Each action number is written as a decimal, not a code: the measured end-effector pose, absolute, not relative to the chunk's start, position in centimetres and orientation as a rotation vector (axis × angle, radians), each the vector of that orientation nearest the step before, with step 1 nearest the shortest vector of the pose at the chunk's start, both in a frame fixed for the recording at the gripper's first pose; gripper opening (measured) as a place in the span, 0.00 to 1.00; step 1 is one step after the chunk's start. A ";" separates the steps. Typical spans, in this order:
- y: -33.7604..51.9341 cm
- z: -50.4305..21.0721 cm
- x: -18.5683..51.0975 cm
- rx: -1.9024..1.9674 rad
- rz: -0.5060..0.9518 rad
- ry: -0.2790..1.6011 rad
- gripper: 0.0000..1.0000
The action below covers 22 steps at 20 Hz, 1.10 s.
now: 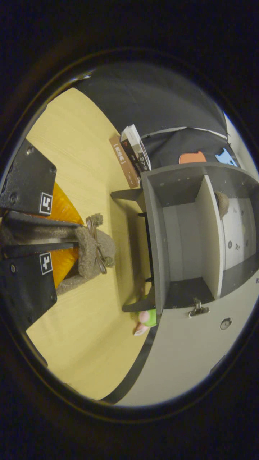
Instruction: Open the shoe cabinet door, grab the shoes and put them into the shoe cabinet, then close the shoe cabinet door.
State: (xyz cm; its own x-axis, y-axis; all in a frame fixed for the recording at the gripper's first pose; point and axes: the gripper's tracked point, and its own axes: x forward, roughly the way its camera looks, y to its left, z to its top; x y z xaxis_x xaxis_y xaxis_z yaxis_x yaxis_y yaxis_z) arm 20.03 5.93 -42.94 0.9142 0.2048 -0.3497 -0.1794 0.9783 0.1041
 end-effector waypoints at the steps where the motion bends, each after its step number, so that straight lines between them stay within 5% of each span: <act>1: 6.1 -42.8 20.4 0.084 0.218 0.373 0.24; 6: 5.7 -40.2 20.0 0.132 0.230 0.250 0.05; 22: 6.9 -17.9 11.1 0.010 0.269 -0.058 0.07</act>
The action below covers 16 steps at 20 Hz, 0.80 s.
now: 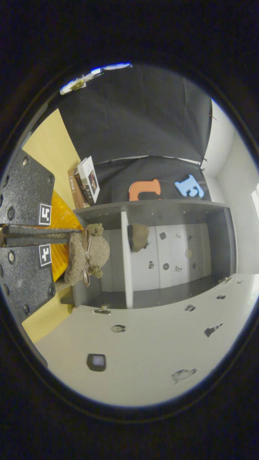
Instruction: Open the shoe cabinet door, grab the shoes and put them into the shoe cabinet, then close the shoe cabinet door.
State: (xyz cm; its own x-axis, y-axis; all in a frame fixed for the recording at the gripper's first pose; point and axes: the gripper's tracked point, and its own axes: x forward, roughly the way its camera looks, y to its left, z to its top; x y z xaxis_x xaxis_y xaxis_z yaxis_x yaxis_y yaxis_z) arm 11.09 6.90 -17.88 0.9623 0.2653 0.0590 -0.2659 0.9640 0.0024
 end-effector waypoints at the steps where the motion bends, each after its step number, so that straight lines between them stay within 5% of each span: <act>1: 6.8 -15.8 10.9 0.002 0.262 -0.081 0.07; 16: 5.4 12.0 18.2 -0.114 0.128 -0.220 0.09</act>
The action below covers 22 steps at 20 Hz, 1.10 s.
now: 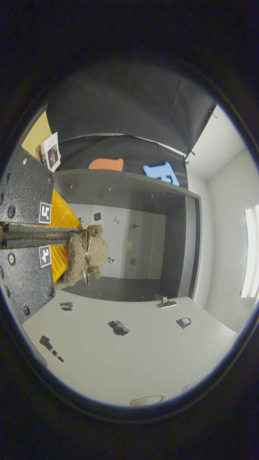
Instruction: Open the shoe cabinet door, grab the shoes and put them into the shoe cabinet, then close the shoe cabinet door.
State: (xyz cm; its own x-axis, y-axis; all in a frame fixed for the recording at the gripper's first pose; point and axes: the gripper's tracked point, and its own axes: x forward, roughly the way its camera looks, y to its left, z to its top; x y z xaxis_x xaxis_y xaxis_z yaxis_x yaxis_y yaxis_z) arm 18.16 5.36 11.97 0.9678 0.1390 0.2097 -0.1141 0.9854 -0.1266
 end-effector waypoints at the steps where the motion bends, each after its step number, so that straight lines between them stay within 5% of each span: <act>1: 5.0 12.3 19.6 -0.108 0.123 -0.198 0.09; 15: 3.6 1.0 42.6 -0.173 0.044 0.088 0.09; 22: 2.1 -4.5 47.5 -0.177 -0.009 0.213 0.10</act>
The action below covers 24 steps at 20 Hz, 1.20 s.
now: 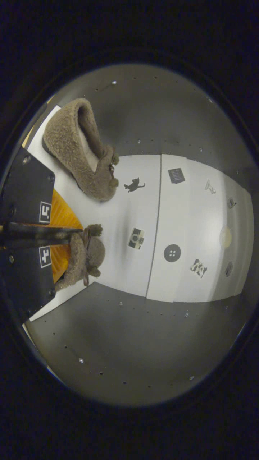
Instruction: Open the shoe cabinet door, grab the shoes and put them into the shoe cabinet, then close the shoe cabinet door.
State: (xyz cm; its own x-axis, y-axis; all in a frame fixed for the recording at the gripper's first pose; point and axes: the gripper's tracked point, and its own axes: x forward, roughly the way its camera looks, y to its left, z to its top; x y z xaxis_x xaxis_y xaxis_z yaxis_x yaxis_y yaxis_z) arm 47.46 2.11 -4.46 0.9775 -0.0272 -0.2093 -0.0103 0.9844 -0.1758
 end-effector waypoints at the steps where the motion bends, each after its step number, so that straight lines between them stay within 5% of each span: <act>1: 2.1 -4.8 47.4 -0.194 -0.009 0.228 0.11; 7: 2.9 -4.7 46.8 -0.244 0.032 0.273 0.25; 10: 3.4 -3.4 45.6 -0.226 0.051 0.251 0.44; 16: 2.1 -1.7 41.8 -0.190 0.018 0.227 0.55; 20: 2.5 -0.1 36.5 -0.182 0.072 0.186 0.91; 24: 3.1 2.9 30.0 -0.181 0.097 0.113 0.95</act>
State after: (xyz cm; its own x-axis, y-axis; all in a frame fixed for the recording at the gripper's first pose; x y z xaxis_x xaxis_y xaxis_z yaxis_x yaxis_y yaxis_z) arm 29.98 3.14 2.91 0.9890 0.0864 -0.1203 -0.1067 0.9791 -0.1734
